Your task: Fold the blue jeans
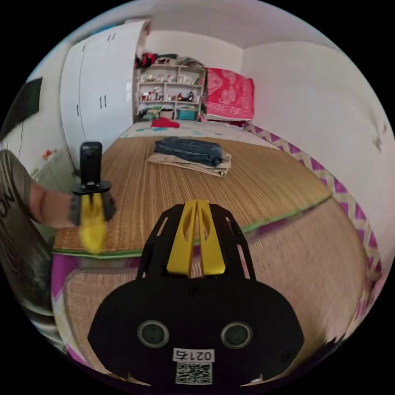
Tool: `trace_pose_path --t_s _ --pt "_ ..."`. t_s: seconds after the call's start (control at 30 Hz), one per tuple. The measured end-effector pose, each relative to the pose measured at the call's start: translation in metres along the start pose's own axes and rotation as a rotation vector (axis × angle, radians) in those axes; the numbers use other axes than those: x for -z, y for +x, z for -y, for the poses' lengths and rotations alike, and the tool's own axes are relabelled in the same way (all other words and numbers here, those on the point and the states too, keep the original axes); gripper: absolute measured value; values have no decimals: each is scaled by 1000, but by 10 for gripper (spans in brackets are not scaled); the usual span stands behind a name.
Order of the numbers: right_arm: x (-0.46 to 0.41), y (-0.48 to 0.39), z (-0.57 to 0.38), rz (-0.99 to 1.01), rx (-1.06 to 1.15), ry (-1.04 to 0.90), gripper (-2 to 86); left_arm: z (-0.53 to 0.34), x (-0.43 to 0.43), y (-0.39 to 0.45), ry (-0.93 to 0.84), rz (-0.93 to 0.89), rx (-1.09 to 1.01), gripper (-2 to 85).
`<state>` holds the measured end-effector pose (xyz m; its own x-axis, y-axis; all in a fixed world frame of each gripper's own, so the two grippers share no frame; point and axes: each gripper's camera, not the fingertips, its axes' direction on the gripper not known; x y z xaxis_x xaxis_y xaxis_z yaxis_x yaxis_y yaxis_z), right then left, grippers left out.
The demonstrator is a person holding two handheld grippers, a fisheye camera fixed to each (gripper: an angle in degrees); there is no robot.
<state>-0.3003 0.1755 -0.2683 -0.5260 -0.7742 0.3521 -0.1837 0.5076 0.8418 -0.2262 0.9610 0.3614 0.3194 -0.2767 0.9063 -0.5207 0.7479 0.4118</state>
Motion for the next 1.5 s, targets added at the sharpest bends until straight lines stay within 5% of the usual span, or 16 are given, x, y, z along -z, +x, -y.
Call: trace_pose_path --t_s 0.4,0.73,0.87,1.03,1.23,1.37,1.5 --pt "-208 -113 388 4 520 19 132 0 144 19 387 -367 -27 130" --pt "-273 -154 494 -37 655 -56 110 -13 207 37 616 -555 -99 70" --pt "-267 -155 517 -64 601 -54 63 -8 207 47 577 -563 -116 120" --pt "-219 -115 551 -32 422 0 52 -2 199 49 531 -537 -110 160" --pt "-67 1 564 -109 181 55 41 -10 204 33 593 -482 -135 0" --pt "76 50 506 -147 71 74 29 0 178 27 495 -433 -150 -9" --pt "185 1 418 -216 128 -25 17 5 158 17 452 -411 -131 -9"
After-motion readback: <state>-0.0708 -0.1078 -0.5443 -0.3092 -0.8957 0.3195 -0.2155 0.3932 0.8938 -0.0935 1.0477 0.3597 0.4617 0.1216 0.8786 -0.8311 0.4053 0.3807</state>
